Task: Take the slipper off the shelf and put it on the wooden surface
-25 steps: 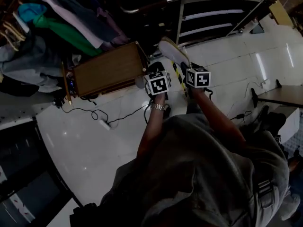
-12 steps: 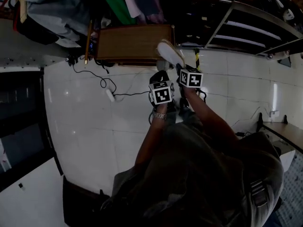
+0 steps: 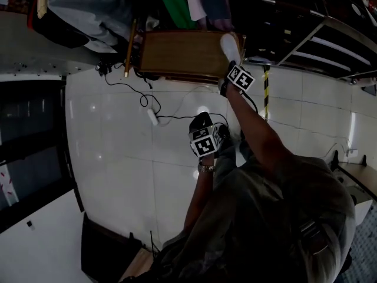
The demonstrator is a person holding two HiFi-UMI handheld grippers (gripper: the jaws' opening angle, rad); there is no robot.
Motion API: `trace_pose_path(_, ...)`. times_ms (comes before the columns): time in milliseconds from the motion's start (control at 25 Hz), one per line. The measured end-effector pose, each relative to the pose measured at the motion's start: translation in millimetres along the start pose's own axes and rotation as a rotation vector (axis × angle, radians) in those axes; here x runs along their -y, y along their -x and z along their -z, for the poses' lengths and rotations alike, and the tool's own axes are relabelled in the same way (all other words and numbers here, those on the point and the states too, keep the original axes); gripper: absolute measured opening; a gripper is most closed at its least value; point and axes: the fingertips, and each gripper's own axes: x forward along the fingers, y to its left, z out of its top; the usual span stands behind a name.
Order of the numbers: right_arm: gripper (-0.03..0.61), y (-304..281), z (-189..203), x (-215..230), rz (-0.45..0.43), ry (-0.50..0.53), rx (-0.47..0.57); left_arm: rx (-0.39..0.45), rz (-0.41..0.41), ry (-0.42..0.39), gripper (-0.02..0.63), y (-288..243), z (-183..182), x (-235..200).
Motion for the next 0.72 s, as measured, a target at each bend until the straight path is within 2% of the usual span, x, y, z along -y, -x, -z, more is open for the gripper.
trace_pose_path(80,0.087,-24,26,-3,0.026,-0.014,-0.124,-0.008,0.013,0.006,0.005,-6,1,-8)
trace_pose_path(160,0.207,-35,65,-9,0.045,0.043,-0.338,-0.015,0.035,0.001,0.004,-12,0,-12)
trace_pose_path(200,0.294,-33,85,-12,0.040,0.075,-0.437,-0.017,0.047,-0.004,0.005,-14,-1,-13)
trace_pose_path(280,0.369,-21,117,-16,0.016,0.105,-0.580,-0.014,0.070,-0.013,0.004,-17,-6,-14)
trace_pose_path(360,0.419,-1,135,-14,0.000,0.101,-0.660,-0.003,0.098,-0.025,0.003,-20,-15,-10)
trace_pose_path(440,0.400,23,140,-9,-0.009,0.109,-0.685,0.009,0.128,-0.044,0.003,-23,-25,-3)
trace_pose_path(520,0.322,51,127,-10,-0.041,0.144,-0.645,0.019,0.158,-0.066,0.003,-27,-37,7)
trace_pose_path(560,0.257,67,114,-15,-0.067,0.173,-0.600,0.023,0.174,-0.077,0.005,-30,-44,12)
trace_pose_path(640,0.210,101,78,-33,-0.126,0.251,-0.477,0.030,0.205,-0.105,0.005,-34,-58,25)
trace_pose_path(720,0.125,137,39,-56,-0.187,0.319,-0.362,0.032,0.236,-0.142,0.004,-38,-73,42)
